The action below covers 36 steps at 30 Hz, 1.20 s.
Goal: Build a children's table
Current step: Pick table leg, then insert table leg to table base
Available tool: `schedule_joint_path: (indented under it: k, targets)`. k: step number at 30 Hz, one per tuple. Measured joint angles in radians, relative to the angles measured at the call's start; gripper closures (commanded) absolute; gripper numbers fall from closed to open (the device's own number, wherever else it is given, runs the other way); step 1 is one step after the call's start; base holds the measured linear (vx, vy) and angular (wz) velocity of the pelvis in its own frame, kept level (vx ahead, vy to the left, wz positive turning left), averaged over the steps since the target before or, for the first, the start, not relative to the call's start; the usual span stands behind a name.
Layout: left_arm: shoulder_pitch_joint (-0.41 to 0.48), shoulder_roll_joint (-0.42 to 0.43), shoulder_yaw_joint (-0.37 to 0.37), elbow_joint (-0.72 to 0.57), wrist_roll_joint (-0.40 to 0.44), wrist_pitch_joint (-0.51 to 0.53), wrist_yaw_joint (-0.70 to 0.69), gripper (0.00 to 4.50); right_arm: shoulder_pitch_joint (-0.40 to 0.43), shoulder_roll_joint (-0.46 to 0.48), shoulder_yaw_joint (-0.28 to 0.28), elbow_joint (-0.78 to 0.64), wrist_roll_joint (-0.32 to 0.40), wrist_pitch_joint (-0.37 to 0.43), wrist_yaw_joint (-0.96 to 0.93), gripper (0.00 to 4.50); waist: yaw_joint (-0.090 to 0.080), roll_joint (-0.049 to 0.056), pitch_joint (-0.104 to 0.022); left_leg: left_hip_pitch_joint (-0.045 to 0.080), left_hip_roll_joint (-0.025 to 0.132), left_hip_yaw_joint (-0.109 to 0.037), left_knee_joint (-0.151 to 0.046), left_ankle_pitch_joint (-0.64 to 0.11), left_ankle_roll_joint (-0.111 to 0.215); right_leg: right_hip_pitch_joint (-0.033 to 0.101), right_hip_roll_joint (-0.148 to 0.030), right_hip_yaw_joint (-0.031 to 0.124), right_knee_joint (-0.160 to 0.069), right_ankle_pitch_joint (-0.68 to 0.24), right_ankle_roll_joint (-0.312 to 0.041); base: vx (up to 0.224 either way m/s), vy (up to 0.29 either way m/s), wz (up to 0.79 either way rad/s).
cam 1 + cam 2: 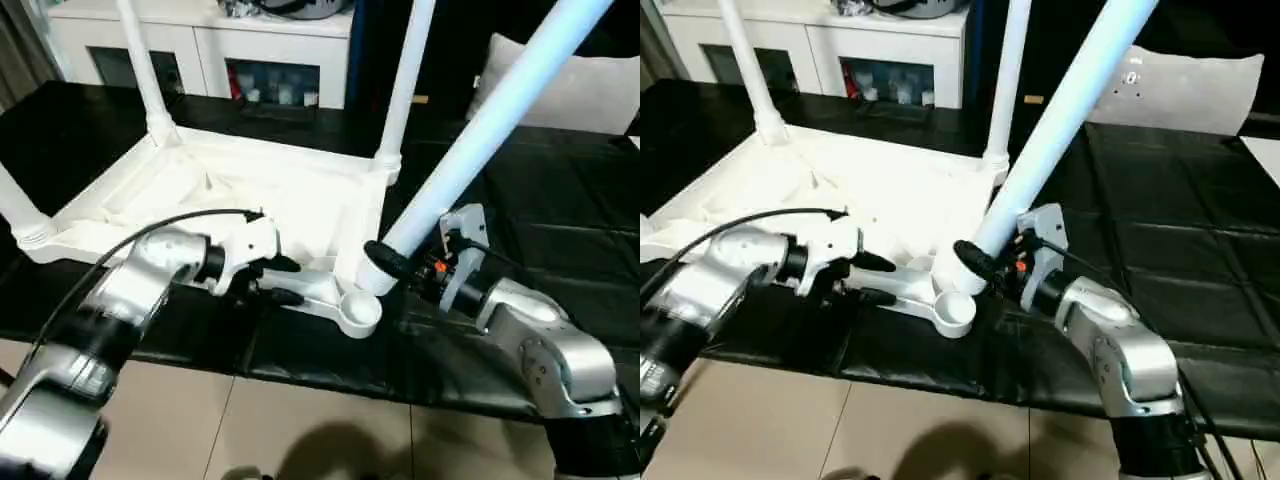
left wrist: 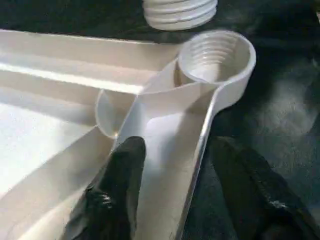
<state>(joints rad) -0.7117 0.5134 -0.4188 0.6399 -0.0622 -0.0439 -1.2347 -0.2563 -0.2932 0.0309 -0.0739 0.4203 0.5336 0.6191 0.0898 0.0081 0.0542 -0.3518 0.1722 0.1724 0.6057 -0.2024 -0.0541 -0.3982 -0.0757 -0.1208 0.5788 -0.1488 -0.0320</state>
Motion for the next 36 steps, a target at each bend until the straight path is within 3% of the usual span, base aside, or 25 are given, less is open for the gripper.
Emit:
schedule_joint_path:
  k: [11,19,27,32,36]
  targets:
    - [-0.088,-0.07,-0.043,0.242,0.089,-0.13,-0.027,3.18,0.002,-0.001,0.007,0.0,-0.001,-0.003,0.0,2.6,0.0,0.007,0.0,0.001,0.0,0.0,-0.001,0.0,0.0,0.0,0.0,0.0,0.0,0.001,-0.001,0.0,0.0,0.0]
    - [-0.11,-0.102,-0.028,0.316,0.096,-0.109,-0.039,3.88,0.006,-0.009,0.012,-0.001,0.0,0.01,-0.001,2.6,0.003,0.007,0.0,0.001,0.0,0.0,-0.001,0.0,0.0,0.001,0.0,0.0,0.0,0.001,-0.001,0.0,0.0,0.0]
    - [-0.083,-0.145,0.033,0.3,0.083,-0.048,0.046,4.21,-0.027,0.016,0.023,0.001,-0.003,0.067,-0.048,2.6,-0.01,0.007,-0.001,0.001,0.0,0.002,-0.002,0.0,0.0,0.001,0.0,0.0,0.0,0.001,-0.002,0.0,0.0,0.0]
    - [-0.013,-0.179,0.089,0.199,0.05,0.047,0.145,4.36,-0.055,0.045,0.024,-0.004,-0.03,0.157,-0.157,2.6,-0.024,0.008,-0.001,0.001,0.0,0.003,-0.003,0.0,0.0,0.0,0.0,0.001,0.0,0.001,-0.002,0.0,0.0,0.0]
    - [0.058,-0.173,0.089,0.108,0.054,0.03,0.171,4.49,-0.083,0.062,-0.011,-0.005,-0.035,0.231,-0.237,2.6,-0.029,0.01,-0.004,0.003,0.0,0.003,-0.003,0.0,-0.001,0.003,0.0,0.001,0.0,0.001,-0.002,0.0,0.0,0.0]
